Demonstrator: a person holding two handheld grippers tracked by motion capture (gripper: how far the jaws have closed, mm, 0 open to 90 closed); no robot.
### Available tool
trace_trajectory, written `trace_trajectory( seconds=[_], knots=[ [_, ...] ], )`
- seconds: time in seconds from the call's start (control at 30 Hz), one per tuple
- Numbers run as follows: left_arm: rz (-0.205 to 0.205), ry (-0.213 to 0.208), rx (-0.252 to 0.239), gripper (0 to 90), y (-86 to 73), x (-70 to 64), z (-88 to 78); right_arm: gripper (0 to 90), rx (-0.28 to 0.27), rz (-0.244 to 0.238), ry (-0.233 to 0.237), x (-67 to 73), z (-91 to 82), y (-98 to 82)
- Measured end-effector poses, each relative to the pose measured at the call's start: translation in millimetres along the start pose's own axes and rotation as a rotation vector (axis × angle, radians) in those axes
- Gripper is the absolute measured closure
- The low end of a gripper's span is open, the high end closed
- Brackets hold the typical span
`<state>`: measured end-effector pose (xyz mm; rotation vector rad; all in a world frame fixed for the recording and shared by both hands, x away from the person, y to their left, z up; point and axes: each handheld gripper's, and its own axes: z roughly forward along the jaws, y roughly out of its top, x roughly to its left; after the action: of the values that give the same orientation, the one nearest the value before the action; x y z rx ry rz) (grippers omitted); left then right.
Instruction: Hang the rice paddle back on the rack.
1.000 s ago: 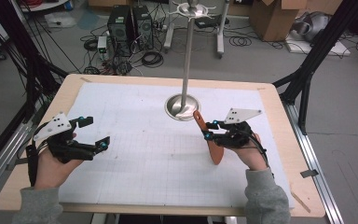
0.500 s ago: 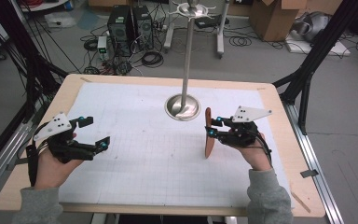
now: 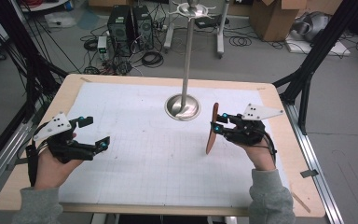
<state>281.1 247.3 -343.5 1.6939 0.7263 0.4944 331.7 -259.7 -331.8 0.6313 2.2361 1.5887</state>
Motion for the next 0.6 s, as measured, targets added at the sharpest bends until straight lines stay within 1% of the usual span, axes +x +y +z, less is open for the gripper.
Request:
trace_trajectory(
  seconds=[0.1, 0.13, 0.33, 0.43, 0.5, 0.6],
  knots=[
    [0.001, 0.001, -0.005, 2.6, 0.8, -0.5, -0.8, 64.7, 0.002, -0.011, -0.014, -0.7, -0.7, -0.6],
    [0.005, -0.001, -0.005, 2.6, 1.2, -0.5, -1.1, 64.7, 0.004, 0.0, -0.015, -0.7, -1.5, -0.9],
    [-0.001, -0.001, -0.004, 2.6, 0.8, -0.8, -0.6, 64.7, -0.015, 0.004, -0.012, -3.1, -4.3, 0.0],
    [0.002, 0.001, -0.005, 2.6, 1.0, -0.9, -1.3, 64.6, -0.038, 0.02, 0.02, -3.8, -6.7, 1.9],
    [0.001, 0.003, -0.006, 2.6, 1.1, -1.4, -2.5, 64.6, -0.038, 0.014, 0.02, -3.3, -8.3, 4.3],
    [0.001, 0.009, -0.005, 2.6, 0.4, -1.6, -3.6, 64.7, -0.021, -0.006, 0.013, -4.2, -10.1, 11.0]
  ],
)
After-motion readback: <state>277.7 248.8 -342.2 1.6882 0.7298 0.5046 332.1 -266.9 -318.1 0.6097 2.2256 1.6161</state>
